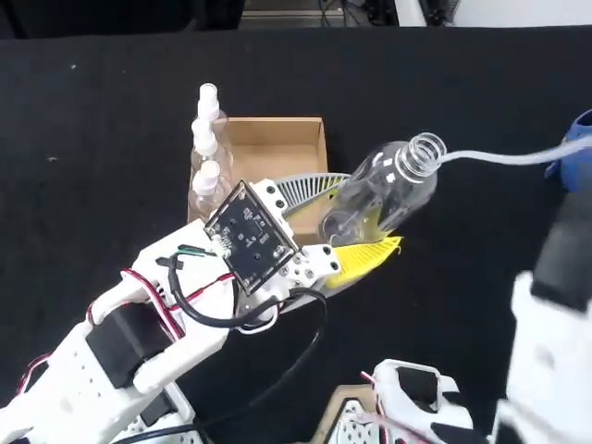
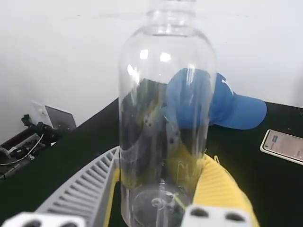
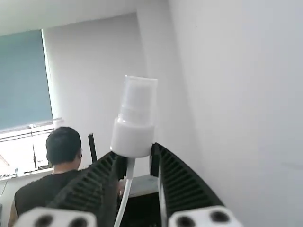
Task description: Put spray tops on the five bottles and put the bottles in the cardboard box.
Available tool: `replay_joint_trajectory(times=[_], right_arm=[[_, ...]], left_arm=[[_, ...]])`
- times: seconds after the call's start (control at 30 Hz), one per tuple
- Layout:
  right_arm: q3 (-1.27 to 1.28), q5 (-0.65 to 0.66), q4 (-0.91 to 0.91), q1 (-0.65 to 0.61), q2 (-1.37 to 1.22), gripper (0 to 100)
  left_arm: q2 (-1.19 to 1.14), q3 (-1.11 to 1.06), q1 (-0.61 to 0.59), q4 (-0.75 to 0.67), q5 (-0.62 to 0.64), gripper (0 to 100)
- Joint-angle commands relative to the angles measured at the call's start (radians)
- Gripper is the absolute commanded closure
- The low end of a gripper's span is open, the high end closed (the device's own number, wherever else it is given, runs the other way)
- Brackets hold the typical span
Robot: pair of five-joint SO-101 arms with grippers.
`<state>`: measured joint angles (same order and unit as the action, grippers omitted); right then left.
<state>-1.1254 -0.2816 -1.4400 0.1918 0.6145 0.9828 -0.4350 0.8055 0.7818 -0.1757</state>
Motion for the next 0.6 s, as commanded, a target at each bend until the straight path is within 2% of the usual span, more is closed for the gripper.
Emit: replay_joint_trajectory(times=[0.0, 0.27, 0.47, 0.57], right_arm=[[0.124, 0.003, 0.002, -0.015, -0.064, 98.7], [0.12, 0.002, -0.02, -0.026, -0.07, 98.7], [0.173, 0.009, -0.184, -0.267, -0.076, 98.6], [0.288, 0.009, -0.196, -0.35, -0.096, 97.3]], left_arm=[[0.017, 0.024, -0.01, -0.026, -0.002, 97], [0.017, 0.018, -0.01, -0.026, -0.002, 97], [0.017, 0.018, -0.01, -0.026, -0.002, 97], [0.017, 0.018, 0.008, -0.026, -0.006, 97]])
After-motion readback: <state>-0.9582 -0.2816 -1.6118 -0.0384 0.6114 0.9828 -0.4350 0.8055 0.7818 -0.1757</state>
